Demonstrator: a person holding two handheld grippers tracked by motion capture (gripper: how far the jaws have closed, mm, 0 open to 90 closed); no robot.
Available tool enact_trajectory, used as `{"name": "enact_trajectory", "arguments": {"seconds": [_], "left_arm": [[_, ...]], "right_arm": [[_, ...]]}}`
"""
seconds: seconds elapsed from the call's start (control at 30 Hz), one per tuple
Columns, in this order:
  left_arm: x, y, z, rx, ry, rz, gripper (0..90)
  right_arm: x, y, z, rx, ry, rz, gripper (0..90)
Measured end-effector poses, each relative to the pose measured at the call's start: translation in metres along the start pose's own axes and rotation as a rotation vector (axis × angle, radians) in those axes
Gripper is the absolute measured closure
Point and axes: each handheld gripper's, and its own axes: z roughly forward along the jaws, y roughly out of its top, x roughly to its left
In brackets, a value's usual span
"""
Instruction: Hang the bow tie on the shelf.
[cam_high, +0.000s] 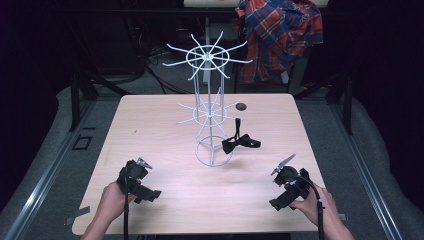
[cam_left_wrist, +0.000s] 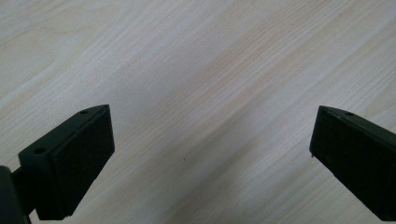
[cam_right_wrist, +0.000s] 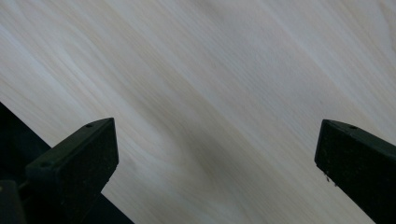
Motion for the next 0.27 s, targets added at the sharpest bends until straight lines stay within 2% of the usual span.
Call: {"name": "enact_trajectory", "arguments": {"seconds": [0.07, 0.27], "left_arm": [[0.000, 0.001, 0.001, 0.009, -0.001, 0.006, 0.0], [0.000, 0.002, 0.005, 0.022, -0.002, 0.006, 0.1]], "right_arm": [[-0.004, -0.002, 0.002, 0.000, 0.000, 0.008, 0.0], [-0.012, -0.004, 0.006, 0.034, -0.020, -0.007, 0.0]]}}
